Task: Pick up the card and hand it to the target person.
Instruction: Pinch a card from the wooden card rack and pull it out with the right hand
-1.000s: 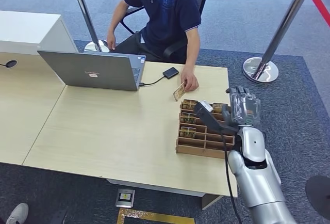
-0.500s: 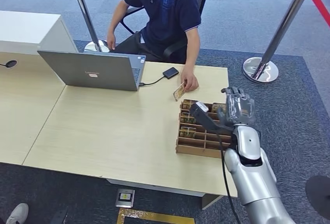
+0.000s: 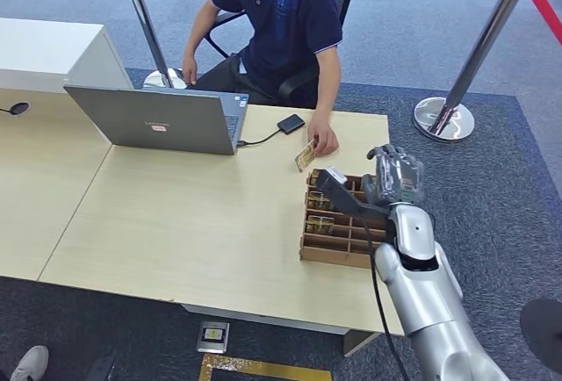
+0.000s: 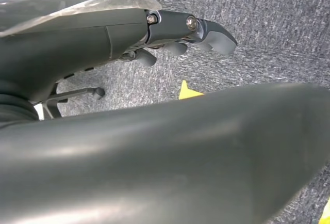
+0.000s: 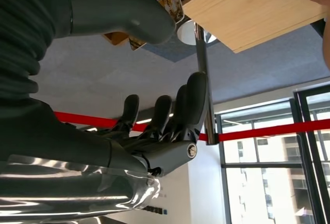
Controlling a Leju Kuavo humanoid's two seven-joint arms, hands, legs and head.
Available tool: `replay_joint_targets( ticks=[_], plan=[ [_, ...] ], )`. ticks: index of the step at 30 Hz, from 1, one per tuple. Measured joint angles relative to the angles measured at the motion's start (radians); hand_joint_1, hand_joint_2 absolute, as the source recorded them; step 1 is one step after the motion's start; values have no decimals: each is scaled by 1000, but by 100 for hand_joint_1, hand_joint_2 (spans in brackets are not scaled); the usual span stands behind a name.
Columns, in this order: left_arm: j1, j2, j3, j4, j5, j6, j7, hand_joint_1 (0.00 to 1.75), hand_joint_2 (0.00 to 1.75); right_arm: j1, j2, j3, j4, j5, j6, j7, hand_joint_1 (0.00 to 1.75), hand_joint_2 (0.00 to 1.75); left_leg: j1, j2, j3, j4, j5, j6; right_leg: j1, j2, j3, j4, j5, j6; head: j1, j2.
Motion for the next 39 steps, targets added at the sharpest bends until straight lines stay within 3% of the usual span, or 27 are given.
replay_joint_targets(
  ticks=[13,33,39],
  plan=[
    [0,0,0,0,7,1,0,0,0,-17,0,-8,55,0,-9,10,77,175,0,0,0,0,0,0,0,0,0,0,0,0,0,0],
    [0,-1,0,0,8,2,1,0,0,-18,-1,-37,76,9,-8,19,78,175,0,0,0,0,0,0,0,0,0,0,0,0,0,0],
    [0,-2,0,0,8,1,1,0,0,-16,-2,-50,76,14,-6,23,85,175,0,0,0,0,0,0,0,0,0,0,0,0,0,0]
  ],
)
